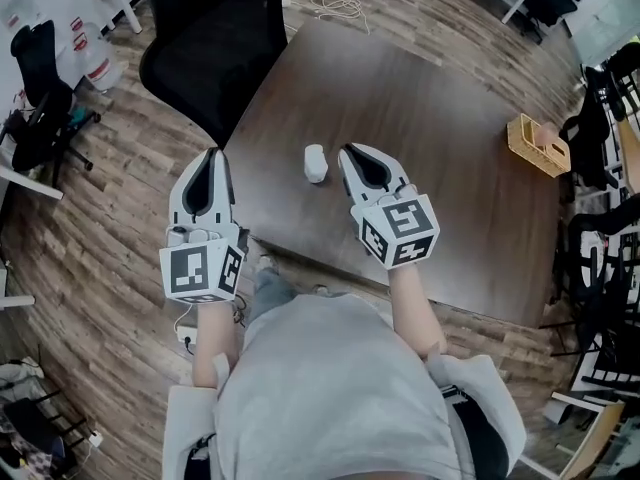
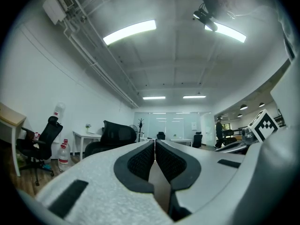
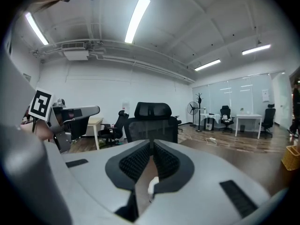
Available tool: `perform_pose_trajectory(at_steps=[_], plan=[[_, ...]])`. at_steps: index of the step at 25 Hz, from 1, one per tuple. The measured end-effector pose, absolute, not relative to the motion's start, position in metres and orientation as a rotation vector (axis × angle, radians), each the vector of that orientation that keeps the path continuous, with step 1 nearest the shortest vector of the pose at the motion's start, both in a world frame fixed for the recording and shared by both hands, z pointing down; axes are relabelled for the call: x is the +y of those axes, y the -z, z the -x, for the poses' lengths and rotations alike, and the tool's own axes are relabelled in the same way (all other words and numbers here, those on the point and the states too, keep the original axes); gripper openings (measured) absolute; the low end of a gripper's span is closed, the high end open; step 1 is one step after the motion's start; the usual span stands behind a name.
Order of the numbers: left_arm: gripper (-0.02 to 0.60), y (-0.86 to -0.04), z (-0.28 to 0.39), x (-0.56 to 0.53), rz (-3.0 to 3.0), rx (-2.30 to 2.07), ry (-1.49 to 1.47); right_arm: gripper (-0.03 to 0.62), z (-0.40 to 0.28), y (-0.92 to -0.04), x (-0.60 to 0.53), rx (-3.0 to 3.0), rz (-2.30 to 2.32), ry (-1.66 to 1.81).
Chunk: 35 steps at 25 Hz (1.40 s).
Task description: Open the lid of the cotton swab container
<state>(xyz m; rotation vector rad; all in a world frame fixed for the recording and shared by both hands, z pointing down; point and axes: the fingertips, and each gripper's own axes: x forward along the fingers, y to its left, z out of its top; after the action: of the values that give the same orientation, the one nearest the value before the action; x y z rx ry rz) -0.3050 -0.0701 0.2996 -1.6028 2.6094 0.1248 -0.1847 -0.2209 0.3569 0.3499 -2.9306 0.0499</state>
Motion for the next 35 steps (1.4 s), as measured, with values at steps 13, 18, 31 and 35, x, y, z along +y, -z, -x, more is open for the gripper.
perform_pose_trajectory(at_steps=[13,18,31,35], plan=[[0.014,-0.315,0.386,-0.117,1.880,2.484,-0.106,0.026,0.235,-0.448,-0.235,-2.688,-0.521,-0.177],[0.014,-0.326,0.395,-0.136,1.991,2.437,-0.101,0.030,0.230,-0.485,-0.235,-2.597,-0.536,-0.246],[0.014,-0.351,0.394,-0.168,2.204,2.320,-0.045,0.207,0.215,-0.571,-0.225,-2.422,-0.613,-0.372],[0.014,-0.357,0.393,-0.171,2.240,2.300,-0.019,0.225,0.220,-0.590,-0.228,-2.394,-0.668,-0.377]])
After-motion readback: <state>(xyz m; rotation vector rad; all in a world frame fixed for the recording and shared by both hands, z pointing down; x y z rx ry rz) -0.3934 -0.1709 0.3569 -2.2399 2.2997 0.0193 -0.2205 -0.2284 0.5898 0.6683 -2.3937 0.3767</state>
